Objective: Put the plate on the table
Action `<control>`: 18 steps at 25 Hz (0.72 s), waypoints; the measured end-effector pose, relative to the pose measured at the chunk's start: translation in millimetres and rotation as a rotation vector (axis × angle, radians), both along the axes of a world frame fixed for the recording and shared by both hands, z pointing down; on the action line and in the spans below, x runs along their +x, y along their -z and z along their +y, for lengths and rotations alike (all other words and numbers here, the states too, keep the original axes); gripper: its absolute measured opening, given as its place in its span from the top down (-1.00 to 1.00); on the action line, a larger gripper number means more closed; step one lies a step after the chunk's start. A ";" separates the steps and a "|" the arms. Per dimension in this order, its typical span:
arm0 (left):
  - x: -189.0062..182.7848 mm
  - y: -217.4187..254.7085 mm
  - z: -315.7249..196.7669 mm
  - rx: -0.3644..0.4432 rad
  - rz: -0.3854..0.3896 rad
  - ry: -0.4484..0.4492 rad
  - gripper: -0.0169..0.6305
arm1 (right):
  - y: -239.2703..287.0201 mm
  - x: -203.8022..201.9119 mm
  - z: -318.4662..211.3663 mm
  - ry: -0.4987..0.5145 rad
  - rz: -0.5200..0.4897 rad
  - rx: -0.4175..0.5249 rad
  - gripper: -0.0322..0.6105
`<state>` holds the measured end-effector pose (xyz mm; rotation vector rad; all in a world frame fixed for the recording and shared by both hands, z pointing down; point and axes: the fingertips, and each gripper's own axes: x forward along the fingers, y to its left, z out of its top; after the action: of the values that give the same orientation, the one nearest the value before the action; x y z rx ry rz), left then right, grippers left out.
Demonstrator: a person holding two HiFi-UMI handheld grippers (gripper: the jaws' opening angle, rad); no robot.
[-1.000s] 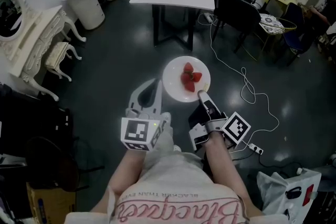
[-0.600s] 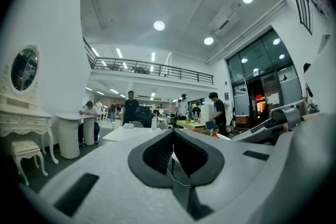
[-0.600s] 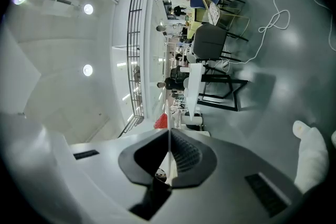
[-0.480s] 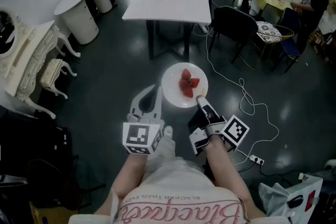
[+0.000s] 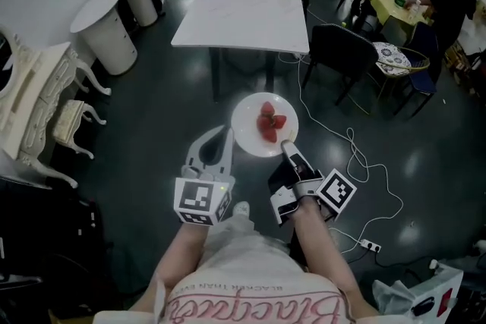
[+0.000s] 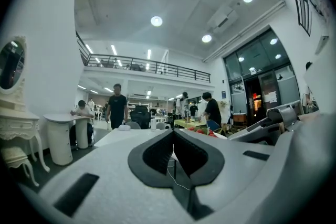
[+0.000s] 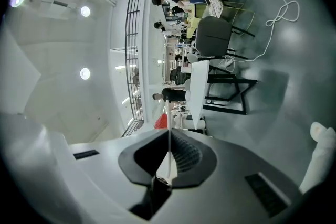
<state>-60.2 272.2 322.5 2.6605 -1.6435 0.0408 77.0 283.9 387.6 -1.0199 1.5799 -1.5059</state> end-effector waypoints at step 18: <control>-21.2 -19.2 -107.4 -0.019 0.047 -0.020 0.93 | -8.5 -22.4 -104.3 -0.010 0.029 0.003 0.86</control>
<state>-81.4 164.8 341.7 2.6427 -1.5956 -0.0063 54.6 179.6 396.1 -1.0514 1.5944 -1.4873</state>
